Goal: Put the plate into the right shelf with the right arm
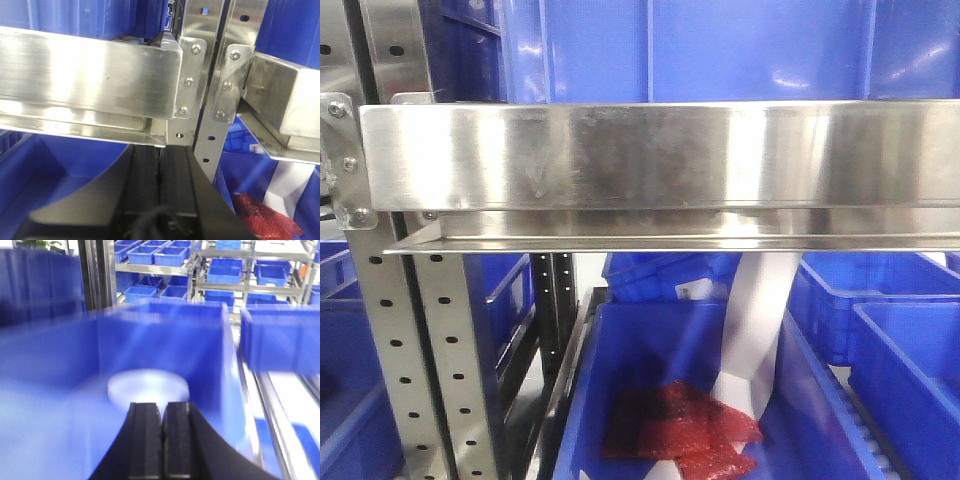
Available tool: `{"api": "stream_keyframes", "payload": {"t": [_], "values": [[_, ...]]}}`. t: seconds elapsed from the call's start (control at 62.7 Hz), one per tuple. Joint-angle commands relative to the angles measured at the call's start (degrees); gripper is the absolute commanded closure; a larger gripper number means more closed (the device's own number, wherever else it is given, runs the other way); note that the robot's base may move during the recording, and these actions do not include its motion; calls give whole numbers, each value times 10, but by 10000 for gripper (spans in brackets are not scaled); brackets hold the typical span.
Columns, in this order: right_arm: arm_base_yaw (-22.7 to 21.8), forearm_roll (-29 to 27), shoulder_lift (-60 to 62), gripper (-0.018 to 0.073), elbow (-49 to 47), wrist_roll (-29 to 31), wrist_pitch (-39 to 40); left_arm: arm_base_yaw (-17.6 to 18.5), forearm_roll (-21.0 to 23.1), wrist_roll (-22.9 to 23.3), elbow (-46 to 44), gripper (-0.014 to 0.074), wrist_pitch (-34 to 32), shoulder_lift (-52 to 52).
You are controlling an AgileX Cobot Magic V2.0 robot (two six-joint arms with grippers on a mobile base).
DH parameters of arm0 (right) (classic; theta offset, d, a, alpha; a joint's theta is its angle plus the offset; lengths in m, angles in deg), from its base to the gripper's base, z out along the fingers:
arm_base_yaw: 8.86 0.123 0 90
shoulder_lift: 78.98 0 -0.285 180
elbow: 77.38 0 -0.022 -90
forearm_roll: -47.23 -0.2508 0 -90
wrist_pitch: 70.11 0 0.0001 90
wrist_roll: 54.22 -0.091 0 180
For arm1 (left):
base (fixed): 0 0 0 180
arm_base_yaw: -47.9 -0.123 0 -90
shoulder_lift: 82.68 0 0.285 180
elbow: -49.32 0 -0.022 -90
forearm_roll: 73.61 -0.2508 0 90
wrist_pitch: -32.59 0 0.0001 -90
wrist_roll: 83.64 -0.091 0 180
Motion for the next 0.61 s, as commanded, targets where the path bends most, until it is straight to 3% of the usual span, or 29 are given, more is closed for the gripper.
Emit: {"api": "stream_keyframes", "payload": {"t": [0.0,0.319,0.59], "values": [[-3,6,75,508,47,7,67,1,5,4,6,724,-52,6],[-3,6,334,508,208,7,27,1,5,4,6,724,-52,6],[-3,6,399,508,245,7,12,1,5,4,6,724,-52,6]]}}
